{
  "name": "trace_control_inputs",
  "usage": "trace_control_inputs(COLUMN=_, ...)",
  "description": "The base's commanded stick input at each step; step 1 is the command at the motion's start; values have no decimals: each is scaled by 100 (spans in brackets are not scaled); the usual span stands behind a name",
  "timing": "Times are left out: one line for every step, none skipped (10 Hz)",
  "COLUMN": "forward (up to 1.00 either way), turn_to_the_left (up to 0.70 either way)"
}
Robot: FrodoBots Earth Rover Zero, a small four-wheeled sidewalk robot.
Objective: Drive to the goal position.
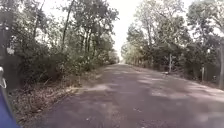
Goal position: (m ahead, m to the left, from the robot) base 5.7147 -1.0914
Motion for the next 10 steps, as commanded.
trace_control_inputs(forward=2, turn_to_the_left=0)
trace_control_inputs(forward=4, turn_to_the_left=0)
trace_control_inputs(forward=3, turn_to_the_left=0)
trace_control_inputs(forward=2, turn_to_the_left=0)
trace_control_inputs(forward=1, turn_to_the_left=0)
trace_control_inputs(forward=0, turn_to_the_left=0)
trace_control_inputs(forward=1, turn_to_the_left=0)
trace_control_inputs(forward=4, turn_to_the_left=0)
trace_control_inputs(forward=4, turn_to_the_left=0)
trace_control_inputs(forward=4, turn_to_the_left=0)
